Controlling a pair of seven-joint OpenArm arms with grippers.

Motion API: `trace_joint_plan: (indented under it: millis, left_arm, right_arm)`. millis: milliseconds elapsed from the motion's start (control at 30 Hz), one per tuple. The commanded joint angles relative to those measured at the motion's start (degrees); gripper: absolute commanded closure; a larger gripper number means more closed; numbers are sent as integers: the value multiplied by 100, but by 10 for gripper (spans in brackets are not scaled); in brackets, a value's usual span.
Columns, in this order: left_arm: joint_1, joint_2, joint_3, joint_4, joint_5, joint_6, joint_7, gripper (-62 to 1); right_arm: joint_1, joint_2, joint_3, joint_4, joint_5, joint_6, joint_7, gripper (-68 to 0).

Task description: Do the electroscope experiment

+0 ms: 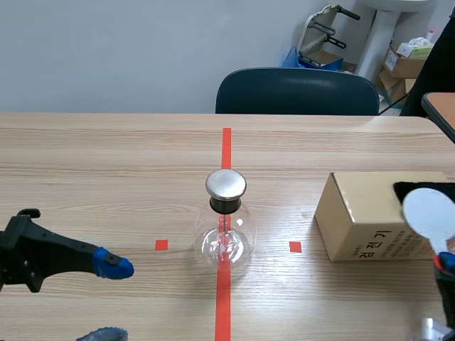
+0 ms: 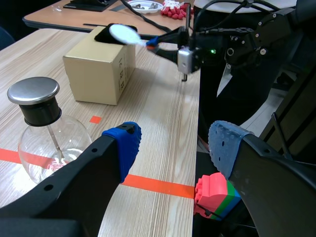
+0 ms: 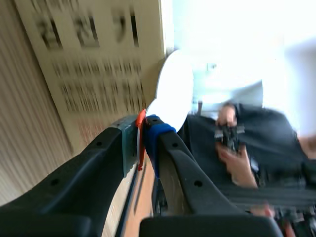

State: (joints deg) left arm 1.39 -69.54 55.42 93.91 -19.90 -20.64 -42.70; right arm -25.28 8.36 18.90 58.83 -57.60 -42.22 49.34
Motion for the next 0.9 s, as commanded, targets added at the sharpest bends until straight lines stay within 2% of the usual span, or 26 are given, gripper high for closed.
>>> trace_joint_plan:
  millis: [0,67,133,167,200,300,333,367,400,500,567,600,700,767,800,867]
  left_arm:
    - [-17,13,-26,72,-39,-11,-81,-332]
    - [-17,13,-26,72,-39,-11,-81,-332]
    - [-17,13,-26,72,-39,-11,-81,-332]
    - [-17,13,-26,72,-39,-11,-81,-332]
    - [-17,13,-26,72,-39,-11,-83,-332]
    - [-17,13,-26,72,-39,-11,-81,-332]
    - [-17,13,-26,72,-39,-11,-81,-332]
    - [-17,13,-26,72,-39,-9,-81,-332]
    - [-17,13,-26,72,-39,-9,-81,-332]
    - [-17,13,-26,72,-39,-9,-81,-332]
    - [-17,13,-26,72,-39,-9,-81,-332]
    - [-17,13,-26,72,-39,-9,-81,-332]
    - [-17,13,-26,72,-39,-9,-79,-332]
    - [-17,13,-26,72,-39,-9,-81,-332]
    - [-17,13,-26,72,-39,-9,-79,-332]
    - [-17,13,-26,72,-39,-9,-81,-332]
  right_arm:
    - [35,33,11,46,125,-2,-507,-10]
    - [31,20,11,46,122,-15,-1272,-10]
    - [-7,31,17,46,92,-15,-1631,-10]
    - [-33,55,15,46,48,-15,-1563,-10]
    - [-33,70,15,46,4,-15,-1270,-10]
    - [-13,83,13,46,11,-15,-44,-10]
    - [-11,81,13,46,26,-17,162,-10]
    - [-11,68,13,46,52,-17,157,-10]
    - [-15,52,15,46,120,-20,-72,-10]
    - [-35,35,15,46,114,-13,-1344,-10]
    - [-48,55,15,46,37,-15,-1550,-10]
    - [-48,72,15,46,-31,-13,-1346,-10]
    - [-24,87,9,46,-44,-13,-210,-10]
    - [-11,66,4,46,48,-13,35,-10]
    - [-13,48,4,46,133,-15,-170,-10]
    - [-15,33,4,46,186,-15,-1073,-10]
